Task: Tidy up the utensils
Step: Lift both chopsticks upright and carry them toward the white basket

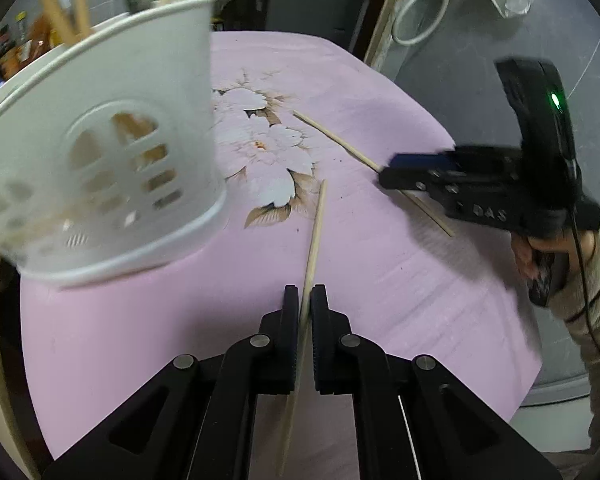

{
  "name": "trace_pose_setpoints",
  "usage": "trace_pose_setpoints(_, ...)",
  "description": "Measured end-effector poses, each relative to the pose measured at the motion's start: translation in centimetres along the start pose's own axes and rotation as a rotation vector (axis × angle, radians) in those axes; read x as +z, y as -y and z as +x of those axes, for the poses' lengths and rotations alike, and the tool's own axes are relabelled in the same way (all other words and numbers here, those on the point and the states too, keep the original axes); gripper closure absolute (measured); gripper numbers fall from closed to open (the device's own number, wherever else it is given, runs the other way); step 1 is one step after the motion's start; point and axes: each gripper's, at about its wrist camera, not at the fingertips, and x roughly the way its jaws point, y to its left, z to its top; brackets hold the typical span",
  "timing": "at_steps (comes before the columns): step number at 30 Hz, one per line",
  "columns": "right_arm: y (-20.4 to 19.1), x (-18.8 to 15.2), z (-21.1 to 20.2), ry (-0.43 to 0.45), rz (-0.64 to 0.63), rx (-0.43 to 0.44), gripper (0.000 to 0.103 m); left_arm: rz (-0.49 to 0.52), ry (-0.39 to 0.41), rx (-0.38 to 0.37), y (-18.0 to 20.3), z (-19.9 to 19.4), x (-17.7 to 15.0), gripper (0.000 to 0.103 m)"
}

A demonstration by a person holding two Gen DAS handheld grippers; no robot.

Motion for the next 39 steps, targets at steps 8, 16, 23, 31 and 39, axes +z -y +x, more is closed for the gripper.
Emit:
trace_pose_setpoints(8, 0.0, 3.1, 3.0, -0.091, -0.055, 0.003, 0.078, 0.082, -0.067, 0.021, 0.5, 1.7, 1.7, 0.098)
trace_pose_setpoints(16, 0.3, 3.2, 3.1, -0.107, 0.011, -0.012, 0.098, 0.112, -0.103, 0.035, 1.1, 2.3, 1.8, 0.101)
trace_pose_setpoints(23, 0.2, 2.0, 1.2, -0.020, 0.071, 0.041, 0.100, -0.019, 0.024, -0.044, -0.3, 0.1, 0.2, 0.101)
trace_pose_setpoints(31, -2.6, -1.6, -5.4, 0.334, 0.067, 0.013, 0.100, -0.069, 0.401, -0.029, -0.5, -6.2, -3.8, 0.101)
trace_pose_setpoints(39, -7.0, -2.5, -11.1, 0.682, 0.015, -0.034, 0.100, -0.095, 0.703, 0.074, 0.3, -8.3, -3.1, 0.101)
